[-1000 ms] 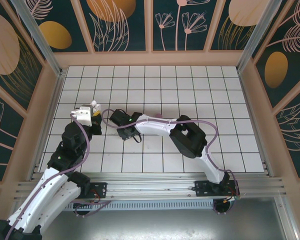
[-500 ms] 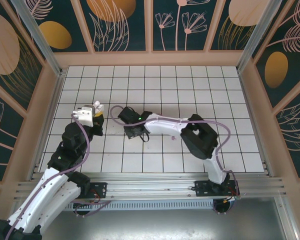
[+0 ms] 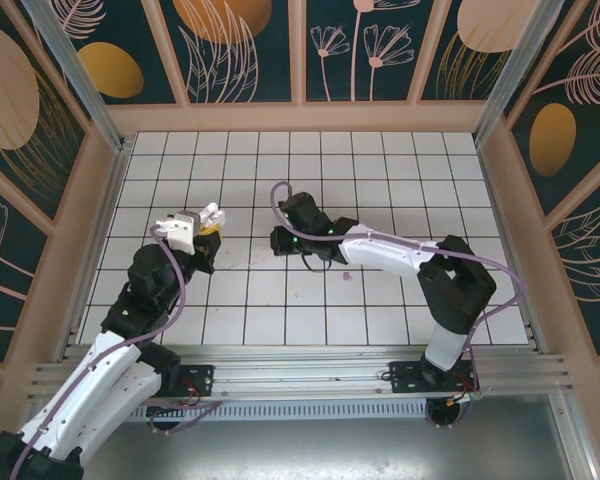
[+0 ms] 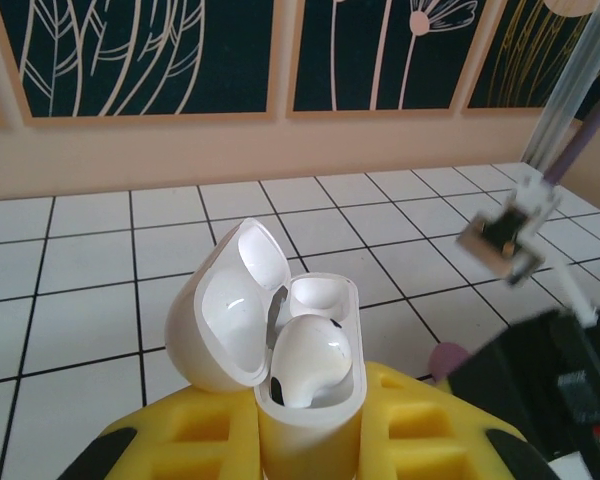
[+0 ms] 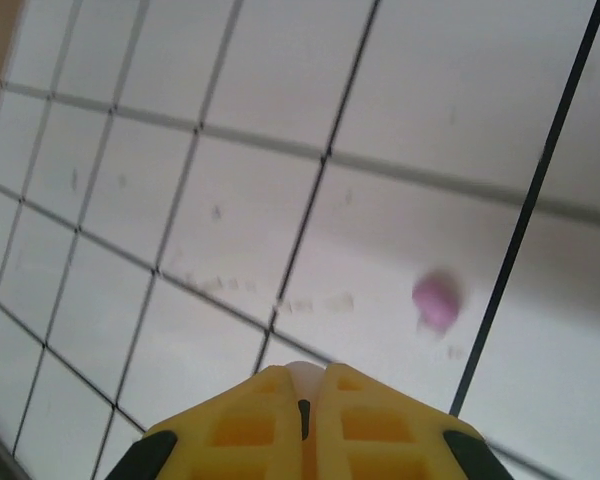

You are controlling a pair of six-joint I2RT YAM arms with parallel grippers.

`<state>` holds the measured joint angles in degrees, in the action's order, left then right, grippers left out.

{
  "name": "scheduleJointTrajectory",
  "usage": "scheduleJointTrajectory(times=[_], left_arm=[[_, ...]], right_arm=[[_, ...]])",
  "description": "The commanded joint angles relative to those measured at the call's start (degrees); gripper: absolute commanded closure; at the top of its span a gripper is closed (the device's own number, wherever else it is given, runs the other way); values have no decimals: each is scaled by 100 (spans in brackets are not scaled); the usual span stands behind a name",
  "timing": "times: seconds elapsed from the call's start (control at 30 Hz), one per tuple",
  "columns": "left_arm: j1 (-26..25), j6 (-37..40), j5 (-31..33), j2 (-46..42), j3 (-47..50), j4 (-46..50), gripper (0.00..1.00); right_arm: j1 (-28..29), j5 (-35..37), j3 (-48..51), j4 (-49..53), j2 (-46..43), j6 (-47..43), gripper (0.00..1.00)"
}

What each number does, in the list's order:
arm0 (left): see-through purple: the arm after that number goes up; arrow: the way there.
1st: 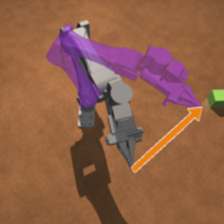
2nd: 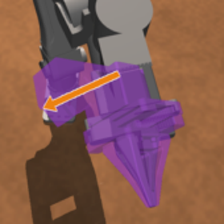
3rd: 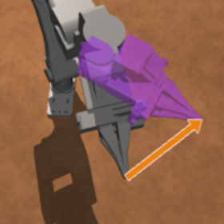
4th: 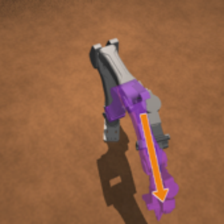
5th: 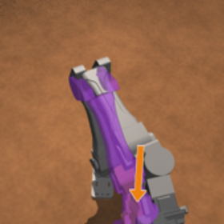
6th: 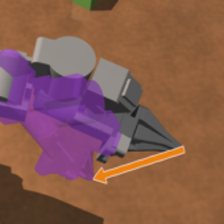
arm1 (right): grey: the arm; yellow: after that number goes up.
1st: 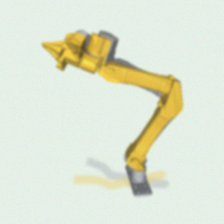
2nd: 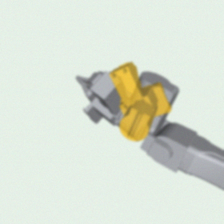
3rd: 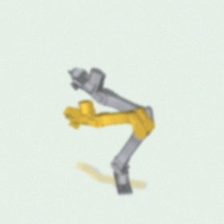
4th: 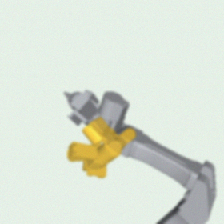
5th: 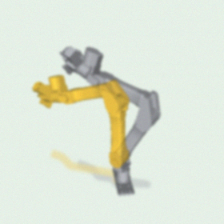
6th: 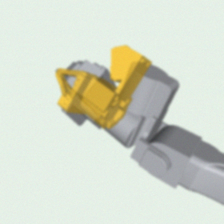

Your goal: Insert the wireless bluetooth earbuds into the charging case

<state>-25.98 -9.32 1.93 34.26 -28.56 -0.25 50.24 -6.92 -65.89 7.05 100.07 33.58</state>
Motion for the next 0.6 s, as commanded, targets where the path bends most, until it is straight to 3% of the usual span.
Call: scheduleJointTrajectory(times=[0.0, 0.23, 0.4, 0.57], left_arm=[[-4, -139, -146, 2, 68, -324, 100], [-4, -158, -246, 229, 26, -447, 100], [1, -160, -295, 339, -10, -502, 100], [-4, -150, -282, 362, -9, -520, 100]], right_arm=[[-97, -735, 721, -586, -64, 623, 93], [-520, -1145, 1852, -1476, -233, 1322, 93], [-629, -996, 2039, -1403, -192, 1331, 92], [-647, -559, 2153, -988, -292, 1324, 84]])
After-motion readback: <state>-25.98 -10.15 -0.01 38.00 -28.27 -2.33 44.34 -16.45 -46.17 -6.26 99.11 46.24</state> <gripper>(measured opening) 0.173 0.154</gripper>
